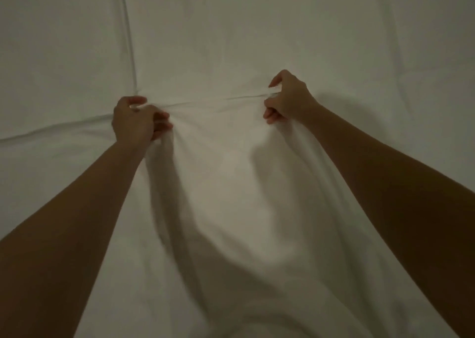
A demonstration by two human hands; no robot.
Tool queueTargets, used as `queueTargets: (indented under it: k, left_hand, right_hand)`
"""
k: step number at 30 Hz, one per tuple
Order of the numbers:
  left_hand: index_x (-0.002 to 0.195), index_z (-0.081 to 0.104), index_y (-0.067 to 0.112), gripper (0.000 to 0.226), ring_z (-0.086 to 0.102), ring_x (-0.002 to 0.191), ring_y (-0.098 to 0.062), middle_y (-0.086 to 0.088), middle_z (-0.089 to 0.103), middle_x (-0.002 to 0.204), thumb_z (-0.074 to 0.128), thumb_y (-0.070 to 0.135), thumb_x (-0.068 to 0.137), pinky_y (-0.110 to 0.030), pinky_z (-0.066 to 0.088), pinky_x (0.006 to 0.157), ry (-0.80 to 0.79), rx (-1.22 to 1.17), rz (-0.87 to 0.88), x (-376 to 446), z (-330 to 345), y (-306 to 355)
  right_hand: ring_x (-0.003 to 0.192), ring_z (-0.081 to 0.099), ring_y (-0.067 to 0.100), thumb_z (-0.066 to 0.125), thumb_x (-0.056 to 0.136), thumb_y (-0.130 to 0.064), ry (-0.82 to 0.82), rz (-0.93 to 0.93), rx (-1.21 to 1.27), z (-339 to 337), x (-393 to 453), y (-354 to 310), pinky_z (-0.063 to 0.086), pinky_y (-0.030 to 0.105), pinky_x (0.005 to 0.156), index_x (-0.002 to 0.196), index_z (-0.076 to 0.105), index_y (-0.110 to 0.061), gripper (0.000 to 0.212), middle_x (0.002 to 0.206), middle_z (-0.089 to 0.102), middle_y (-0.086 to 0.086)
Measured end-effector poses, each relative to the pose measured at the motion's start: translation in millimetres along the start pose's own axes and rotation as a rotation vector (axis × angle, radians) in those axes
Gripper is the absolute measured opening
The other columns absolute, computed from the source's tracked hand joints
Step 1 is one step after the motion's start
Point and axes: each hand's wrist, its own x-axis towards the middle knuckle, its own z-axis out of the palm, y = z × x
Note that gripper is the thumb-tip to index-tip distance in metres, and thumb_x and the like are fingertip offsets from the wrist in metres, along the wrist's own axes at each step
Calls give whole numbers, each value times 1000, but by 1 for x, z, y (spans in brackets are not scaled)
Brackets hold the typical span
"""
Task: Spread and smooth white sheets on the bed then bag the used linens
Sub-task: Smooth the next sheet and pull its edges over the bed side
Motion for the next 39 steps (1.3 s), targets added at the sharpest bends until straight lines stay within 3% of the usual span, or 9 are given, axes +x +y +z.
queueTargets:
  k: [4,8,10,12,15,18,32,36,39]
  left_hand:
    - [113,43,30,38,68,75,-13,-4,69,92,59,6,86,-27,53,72,-16,17,205,-18,0,-24]
    - [138,40,13,51,56,118,-13,-8,56,131,59,6,92,-23,42,102,-178,180,367,-57,-3,-54]
    - [146,35,9,57,33,140,-16,-8,37,151,54,23,94,-28,23,116,-287,482,481,-81,-12,-79]
    - [151,30,17,62,11,147,-11,-2,18,160,38,42,95,-35,6,118,-323,794,556,-104,-26,-105]
    - [153,22,26,62,-8,146,-3,7,2,162,21,51,96,-34,-5,116,-338,966,580,-139,-46,-129]
    - [153,11,31,70,-17,145,-1,15,-11,157,6,60,90,-32,-14,115,-398,979,505,-164,-67,-144]
    - [153,10,33,86,-18,141,3,16,-12,158,4,73,78,-36,-10,117,-594,964,335,-303,-179,-239]
    - [153,12,32,82,-8,143,5,18,1,158,27,74,84,-34,-5,119,-562,788,280,-339,-210,-265]
    - [152,24,29,67,8,144,-1,17,11,157,49,52,95,-36,8,121,-528,747,248,-358,-223,-275]
  right_hand:
    - [53,68,23,53,87,-4,94,-68,-19,-5,12,9,52,24,54,90,53,-12,9,51,66,3]
    - [56,57,-3,50,86,-2,306,-263,84,14,7,16,46,14,66,111,57,-7,27,67,59,-3]
    - [79,58,-1,53,83,-13,281,-383,-10,29,-11,32,41,13,81,127,55,-3,45,92,63,4]
    - [125,49,22,51,85,-28,149,-450,-213,46,-37,55,30,27,106,140,44,-6,60,137,51,17]
    - [149,8,23,25,89,-57,46,-465,-570,68,-81,82,8,44,117,152,24,-23,72,162,12,3]
    - [149,-4,19,4,85,-63,40,-413,-651,79,-117,97,-1,47,117,153,14,-32,76,163,1,-5]
    - [148,-13,17,-4,79,-67,-93,-245,-739,139,-320,195,1,56,115,153,8,-36,82,162,-8,-11]
    - [149,-4,14,9,91,-62,-81,-184,-667,145,-373,219,4,55,116,154,12,-31,70,162,1,-10]
    - [149,0,12,29,102,-45,-72,-174,-599,145,-406,235,6,51,117,153,17,-28,55,162,7,-7]
